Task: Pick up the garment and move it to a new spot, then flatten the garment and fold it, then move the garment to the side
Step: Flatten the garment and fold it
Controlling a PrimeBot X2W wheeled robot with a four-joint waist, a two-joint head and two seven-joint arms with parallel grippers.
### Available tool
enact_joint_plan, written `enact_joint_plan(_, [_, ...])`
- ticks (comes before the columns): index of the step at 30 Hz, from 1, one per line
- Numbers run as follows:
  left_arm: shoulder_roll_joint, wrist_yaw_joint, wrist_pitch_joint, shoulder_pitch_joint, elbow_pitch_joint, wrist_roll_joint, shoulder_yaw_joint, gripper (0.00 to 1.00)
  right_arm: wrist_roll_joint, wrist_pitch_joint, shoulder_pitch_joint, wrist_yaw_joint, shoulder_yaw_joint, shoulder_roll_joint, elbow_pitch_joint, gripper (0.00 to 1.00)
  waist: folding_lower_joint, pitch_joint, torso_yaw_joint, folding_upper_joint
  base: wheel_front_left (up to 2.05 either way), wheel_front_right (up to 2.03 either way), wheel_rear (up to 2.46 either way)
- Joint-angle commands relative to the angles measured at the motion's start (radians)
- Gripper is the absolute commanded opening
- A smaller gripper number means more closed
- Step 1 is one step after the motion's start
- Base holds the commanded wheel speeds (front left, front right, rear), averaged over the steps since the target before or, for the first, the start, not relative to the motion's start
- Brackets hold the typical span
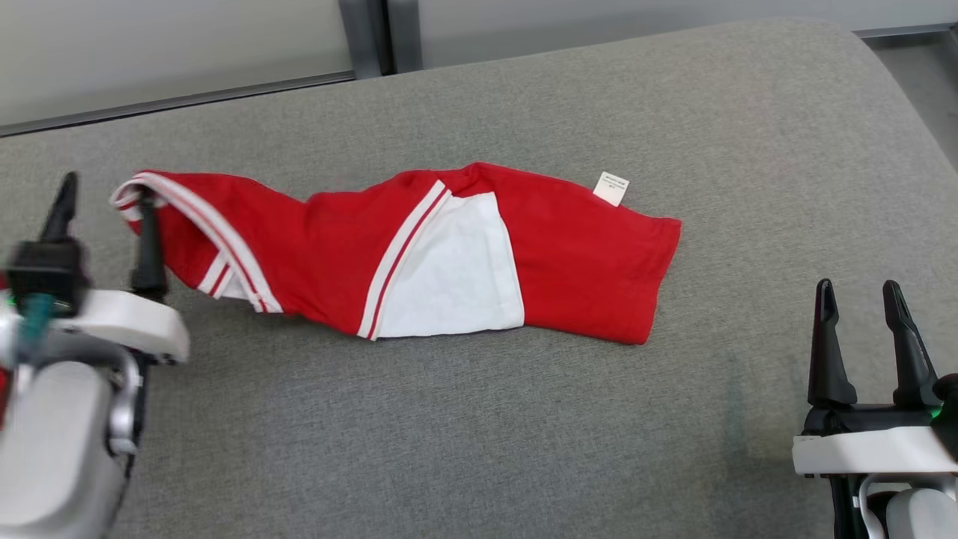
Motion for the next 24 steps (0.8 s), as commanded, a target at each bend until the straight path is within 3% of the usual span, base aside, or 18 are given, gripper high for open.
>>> enact_joint_plan(1, [-0.006, 0.072, -0.002, 0.035, -0.067, 0.136, -0.031, 1.00, -0.005, -0.001, -0.005, 0.000, -0.002, -0.002, -0.001, 1.00, 0.0000, 0.008, 0.010, 0.0000, 0.00, 0.00, 0.00])
enact_joint_plan(3, [-0.026, 0.107, -0.002, 0.061, -0.129, 0.252, -0.105, 1.00, -0.007, -0.001, -0.004, 0.000, -0.004, -0.002, -0.001, 1.00, 0.0000, 0.009, 0.014, 0.0000, 0.00, 0.00, 0.00])
enact_joint_plan(7, [-0.066, 0.126, -0.002, 0.095, -0.150, 0.332, -0.197, 1.00, -0.008, -0.001, -0.011, 0.000, 0.010, -0.002, 0.003, 1.00, 0.0000, 0.010, 0.012, 0.0000, 0.00, 0.00, 0.00])
enact_joint_plan(11, [-0.114, 0.100, 0.006, 0.097, -0.142, 0.366, -0.273, 1.00, 0.001, -0.001, -0.018, 0.000, 0.011, -0.002, 0.002, 1.00, 0.0000, 0.011, 0.007, 0.0000, 0.00, 0.00, 0.00])
enact_joint_plan(20, [-0.252, -0.064, 0.041, -0.001, 0.018, 0.440, -0.492, 1.00, 0.014, -0.001, -0.028, 0.000, 0.030, -0.002, 0.011, 1.00, 0.0000, 0.026, -0.012, 0.0000, 0.00, 0.00, 0.00])
enact_joint_plan(24, [-0.295, -0.105, 0.061, -0.077, 0.144, 0.475, -0.544, 1.00, 0.028, -0.001, -0.050, 0.000, 0.044, -0.002, 0.012, 1.00, 0.0000, 0.050, -0.032, 0.0000, 0.00, 0.00, 0.00])
